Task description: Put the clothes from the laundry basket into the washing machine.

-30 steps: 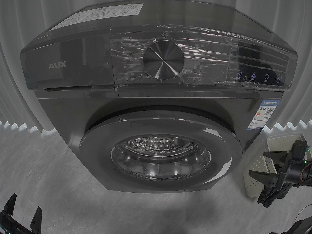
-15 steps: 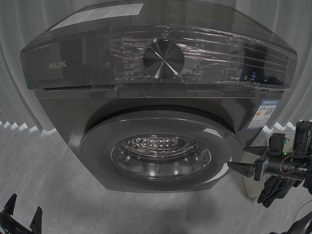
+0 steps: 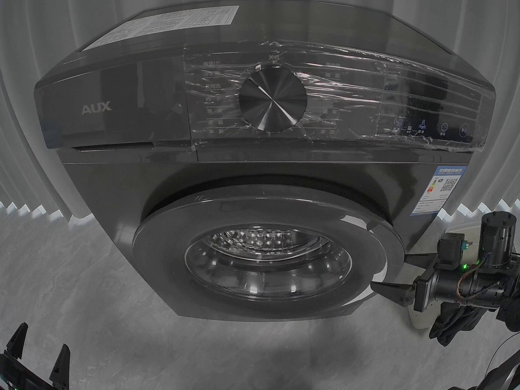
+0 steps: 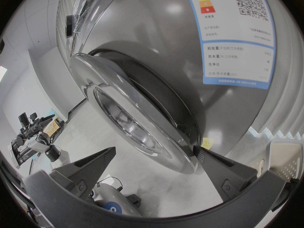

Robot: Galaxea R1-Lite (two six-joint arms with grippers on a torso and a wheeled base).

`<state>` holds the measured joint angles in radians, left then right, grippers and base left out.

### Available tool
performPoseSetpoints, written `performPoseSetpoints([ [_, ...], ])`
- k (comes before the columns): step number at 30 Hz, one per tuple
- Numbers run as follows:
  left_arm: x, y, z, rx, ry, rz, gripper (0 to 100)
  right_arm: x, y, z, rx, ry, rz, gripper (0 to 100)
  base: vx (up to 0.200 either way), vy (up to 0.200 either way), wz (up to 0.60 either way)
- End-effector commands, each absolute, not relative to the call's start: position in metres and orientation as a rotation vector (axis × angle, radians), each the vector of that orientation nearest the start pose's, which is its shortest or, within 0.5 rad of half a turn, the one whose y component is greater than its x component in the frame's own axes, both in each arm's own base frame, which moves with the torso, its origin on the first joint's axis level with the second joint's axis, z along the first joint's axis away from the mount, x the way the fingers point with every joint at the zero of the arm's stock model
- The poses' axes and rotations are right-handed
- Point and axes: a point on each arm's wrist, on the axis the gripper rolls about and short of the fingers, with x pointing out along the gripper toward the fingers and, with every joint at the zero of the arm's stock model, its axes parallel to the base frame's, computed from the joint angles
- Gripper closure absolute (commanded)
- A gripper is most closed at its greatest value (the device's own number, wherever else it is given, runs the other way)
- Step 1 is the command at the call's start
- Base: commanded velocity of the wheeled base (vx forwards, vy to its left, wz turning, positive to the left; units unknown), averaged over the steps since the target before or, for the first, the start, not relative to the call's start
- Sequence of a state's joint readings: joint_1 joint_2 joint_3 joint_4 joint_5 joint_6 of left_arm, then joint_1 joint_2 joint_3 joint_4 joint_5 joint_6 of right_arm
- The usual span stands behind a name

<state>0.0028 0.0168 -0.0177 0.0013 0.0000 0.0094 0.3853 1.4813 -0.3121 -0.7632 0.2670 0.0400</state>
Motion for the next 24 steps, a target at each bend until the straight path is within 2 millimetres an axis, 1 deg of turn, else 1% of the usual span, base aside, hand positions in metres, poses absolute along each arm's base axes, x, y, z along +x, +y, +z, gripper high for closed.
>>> performPoseSetpoints([
  [1, -0.023, 0.000, 0.076, 0.009, 0.000, 0.003, 0, 0.170, 0.076, 0.131, 0.018, 0.405, 0.651, 0, 0.000, 0.000, 0.00],
  [2, -0.023, 0.000, 0.076, 0.009, 0.000, 0.003, 0, 0.168, 0.074, 0.133, 0.020, 0.394, 0.652, 0, 0.000, 0.000, 0.00],
  [4, -0.023, 0.000, 0.076, 0.009, 0.000, 0.003, 0, 0.169, 0.073, 0.135, 0.022, 0.380, 0.645, 0, 0.000, 0.000, 0.00],
  [6, -0.023, 0.000, 0.076, 0.008, 0.000, 0.003, 0, 0.171, 0.074, 0.138, 0.021, 0.368, 0.638, 0, -0.200, 0.000, 0.00],
  [8, -0.023, 0.000, 0.076, 0.009, 0.000, 0.003, 0, 0.178, 0.074, 0.140, 0.022, 0.356, 0.621, 0, -0.200, 0.000, 0.00],
  [9, -0.023, 0.000, 0.076, 0.009, 0.000, 0.003, 0, 0.186, 0.073, 0.139, 0.019, 0.367, 0.600, 0, -0.200, 0.000, 0.00],
  [11, -0.023, 0.000, 0.076, 0.009, 0.000, 0.003, 0, 0.194, 0.076, 0.135, 0.018, 0.387, 0.600, 0, -0.200, 0.000, 0.00],
  [14, -0.023, 0.000, 0.076, 0.009, 0.000, 0.003, 0, 0.200, 0.080, 0.131, 0.015, 0.407, 0.610, 0, 0.000, 0.000, 0.00],
  [16, -0.023, 0.000, 0.076, 0.009, 0.000, 0.003, 0, 0.201, 0.084, 0.129, 0.015, 0.418, 0.625, 0, 0.000, 0.000, 0.00],
  [18, -0.023, 0.000, 0.076, 0.009, 0.000, 0.002, 0, 0.197, 0.090, 0.127, 0.015, 0.432, 0.656, 0, 0.000, 0.000, 0.00],
  [22, -0.023, 0.000, 0.076, 0.009, 0.000, 0.003, 0, 0.193, 0.095, 0.125, 0.014, 0.443, 0.691, 0, 0.000, 0.000, 0.00],
  [24, -0.023, 0.000, 0.076, 0.009, 0.000, 0.003, 0, 0.187, 0.095, 0.121, 0.012, 0.461, 0.714, 0, 0.000, 0.000, 0.00],
])
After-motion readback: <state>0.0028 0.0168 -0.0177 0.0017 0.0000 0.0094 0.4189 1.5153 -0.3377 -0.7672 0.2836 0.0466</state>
